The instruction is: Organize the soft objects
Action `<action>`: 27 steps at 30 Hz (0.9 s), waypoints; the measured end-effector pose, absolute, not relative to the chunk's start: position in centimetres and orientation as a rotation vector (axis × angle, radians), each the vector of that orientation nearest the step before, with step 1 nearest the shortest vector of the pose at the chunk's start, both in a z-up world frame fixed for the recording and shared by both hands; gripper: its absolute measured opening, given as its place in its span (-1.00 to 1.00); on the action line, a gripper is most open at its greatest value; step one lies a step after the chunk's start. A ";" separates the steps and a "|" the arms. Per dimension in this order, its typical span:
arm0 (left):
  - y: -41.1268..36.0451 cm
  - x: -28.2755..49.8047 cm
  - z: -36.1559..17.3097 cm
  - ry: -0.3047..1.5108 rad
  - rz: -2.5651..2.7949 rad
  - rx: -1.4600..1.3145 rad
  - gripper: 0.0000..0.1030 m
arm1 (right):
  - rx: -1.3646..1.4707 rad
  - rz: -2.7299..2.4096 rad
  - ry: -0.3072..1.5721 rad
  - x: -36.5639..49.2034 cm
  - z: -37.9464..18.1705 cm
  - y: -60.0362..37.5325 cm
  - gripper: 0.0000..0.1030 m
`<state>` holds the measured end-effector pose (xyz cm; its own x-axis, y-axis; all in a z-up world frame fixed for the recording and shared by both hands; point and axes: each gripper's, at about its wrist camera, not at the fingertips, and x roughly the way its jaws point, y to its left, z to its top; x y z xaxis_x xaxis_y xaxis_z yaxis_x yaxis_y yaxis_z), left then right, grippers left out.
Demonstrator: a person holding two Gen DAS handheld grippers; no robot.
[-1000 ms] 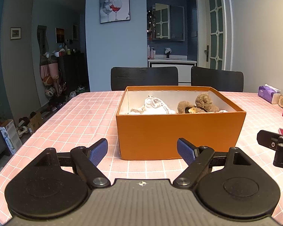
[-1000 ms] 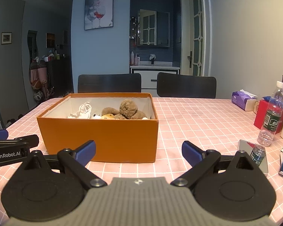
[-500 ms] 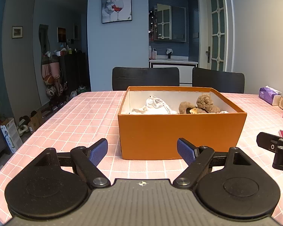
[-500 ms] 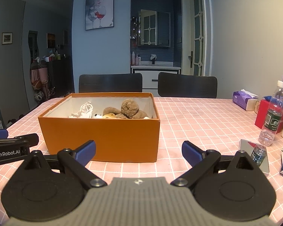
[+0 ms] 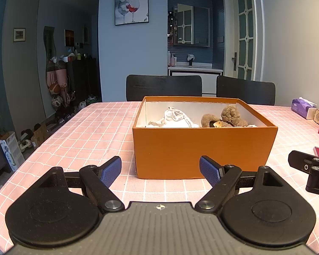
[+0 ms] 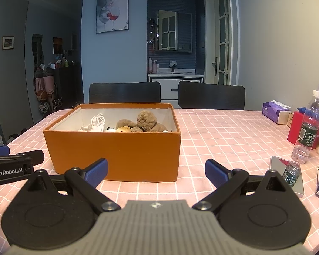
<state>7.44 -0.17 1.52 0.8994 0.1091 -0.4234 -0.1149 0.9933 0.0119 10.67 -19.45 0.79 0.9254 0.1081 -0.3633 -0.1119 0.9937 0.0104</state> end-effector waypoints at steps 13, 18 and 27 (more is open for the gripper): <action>-0.2 7.4 1.5 0.437 0.115 -0.014 0.89 | -0.009 0.113 0.372 10.4 0.7 -19.5 0.86; -0.2 7.4 1.5 0.438 0.116 -0.013 0.89 | -0.008 0.113 0.372 10.3 0.6 -19.5 0.86; -0.5 7.7 0.9 0.452 0.107 -0.018 0.89 | -0.008 0.113 0.380 10.4 0.4 -19.5 0.86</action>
<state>7.71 -0.49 0.87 0.8942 0.0993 -0.4365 -0.1073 0.9942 0.0062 10.38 -19.47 0.37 0.9225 0.1087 -0.3703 -0.1117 0.9936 0.0132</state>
